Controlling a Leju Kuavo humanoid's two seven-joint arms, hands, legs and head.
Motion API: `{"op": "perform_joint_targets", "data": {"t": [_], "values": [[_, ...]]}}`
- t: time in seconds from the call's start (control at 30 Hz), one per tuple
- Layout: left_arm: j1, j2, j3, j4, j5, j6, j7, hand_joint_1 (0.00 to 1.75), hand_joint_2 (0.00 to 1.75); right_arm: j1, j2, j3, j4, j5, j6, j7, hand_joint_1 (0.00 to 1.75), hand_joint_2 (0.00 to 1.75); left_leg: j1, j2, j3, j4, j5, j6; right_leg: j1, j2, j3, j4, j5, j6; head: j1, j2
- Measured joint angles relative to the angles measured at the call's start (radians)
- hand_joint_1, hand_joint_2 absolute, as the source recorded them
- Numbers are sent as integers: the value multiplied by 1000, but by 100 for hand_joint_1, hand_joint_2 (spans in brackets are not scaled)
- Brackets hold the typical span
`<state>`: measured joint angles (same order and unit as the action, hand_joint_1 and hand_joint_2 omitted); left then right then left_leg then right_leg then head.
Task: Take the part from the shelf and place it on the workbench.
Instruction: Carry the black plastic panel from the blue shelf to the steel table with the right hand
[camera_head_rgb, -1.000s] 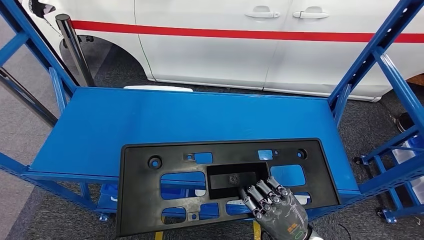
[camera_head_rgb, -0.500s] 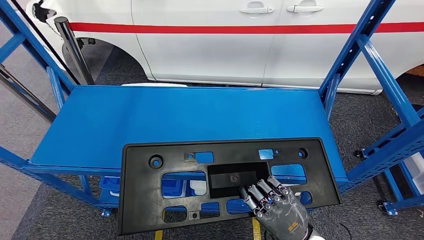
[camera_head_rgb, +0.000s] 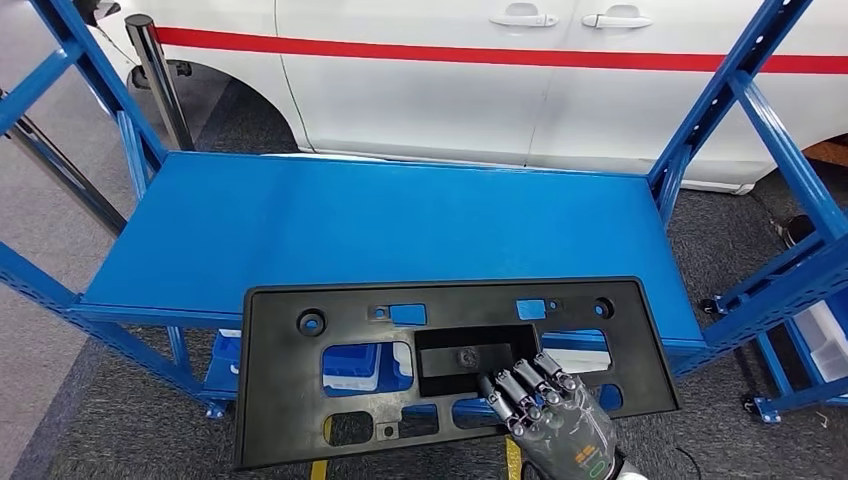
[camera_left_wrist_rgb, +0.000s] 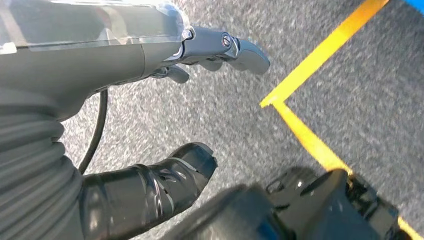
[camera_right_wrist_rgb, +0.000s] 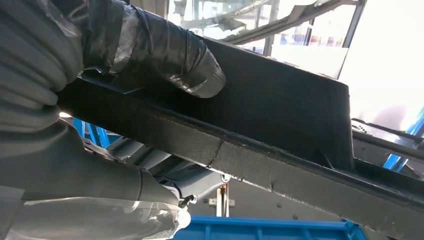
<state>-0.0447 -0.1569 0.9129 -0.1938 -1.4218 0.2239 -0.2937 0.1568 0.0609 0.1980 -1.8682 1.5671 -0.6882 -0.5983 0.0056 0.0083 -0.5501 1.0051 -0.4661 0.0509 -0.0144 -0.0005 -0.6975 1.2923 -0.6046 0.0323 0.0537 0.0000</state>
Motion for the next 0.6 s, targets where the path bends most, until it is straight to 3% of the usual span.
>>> {"op": "perform_joint_targets", "data": {"t": [0.03, 0.07, 0.13, 0.2, 0.27, 0.33, 0.4, 0.47, 0.5, 0.53, 0.57, 0.6], "values": [[1, 0, 0, 0, 0, 0, 0, 0, 175, 0, 0, 0, 2, 0, 0, 0, 175, 175, -1, 0, -7, 3, 3, -1, 0, 0, 6, 8, 2, 0, 0, 0], [1, 0, 0, 0, 0, 0, 0, 0, 175, 0, 0, 0, 3, 0, 0, 0, 175, 175, -1, 0, -13, 7, 5, -2, 0, 0, 32, -23, 21, -2, 0, 0], [2, -2, 0, 0, 0, 0, 1, 0, 175, -1, -1, 0, 4, 0, 0, 1, 175, 175, -2, 0, -22, 14, 8, -5, 2, 0, 117, -159, 71, -11, 0, 0], [1, -3, 0, 0, 0, -1, 2, 0, 175, -3, -1, 0, 4, 0, 0, 5, 175, 175, -5, -1, -28, 20, 13, -14, 8, 0, 166, -254, 96, -22, 0, 0], [0, -4, 0, 0, 0, -1, 2, 0, 175, -4, -1, 0, 5, 0, 0, 11, 175, 175, -6, -1, -32, 20, 20, -27, 13, 0, 165, -267, 102, -31, 0, 0], [0, -4, 0, 0, 0, -1, 3, 0, 175, -5, -1, 2, 5, 0, 0, 19, 175, 175, -5, -1, -38, 26, 14, -38, 7, -2, 160, -274, 115, -44, 0, 0], [0, -3, 0, 0, 0, -1, 3, 0, 175, -8, -1, 5, 6, 0, 0, 28, 175, 175, -2, -4, -65, 90, -40, -47, 0, -5, 151, -282, 130, -56, -2, 0], [0, -3, 0, 0, 0, -1, 3, 0, 175, -9, -1, 7, 8, 0, 0, 33, 175, 175, 1, -5, -110, 215, -119, -56, 1, -7, 135, -281, 141, -60, -4, 0], [0, -3, 0, 0, 0, -1, 3, 0, 175, -9, -1, 7, 9, 0, 0, 34, 175, 175, 3, -4, -124, 266, -143, -60, 2, -7, 126, -279, 145, -59, -4, 0], [0, -3, 0, 0, 0, -1, 3, 0, 175, -9, -1, 8, 11, 1, 0, 34, 175, 175, 4, -4, -123, 284, -148, -62, 1, -8, 118, -276, 149, -57, -4, 0], [0, -2, 0, 0, 0, -1, 3, 0, 175, -9, -1, 8, 12, 1, 0, 34, 175, 175, 5, -4, -102, 264, -134, -63, 1, -7, 111, -273, 153, -55, -4, 0], [1, -2, 0, 0, 0, -1, 3, 0, 175, -9, -1, 8, 13, 1, 0, 34, 175, 175, 6, -4, -63, 206, -107, -62, 0, -7, 105, -268, 155, -53, -4, 0]]}}
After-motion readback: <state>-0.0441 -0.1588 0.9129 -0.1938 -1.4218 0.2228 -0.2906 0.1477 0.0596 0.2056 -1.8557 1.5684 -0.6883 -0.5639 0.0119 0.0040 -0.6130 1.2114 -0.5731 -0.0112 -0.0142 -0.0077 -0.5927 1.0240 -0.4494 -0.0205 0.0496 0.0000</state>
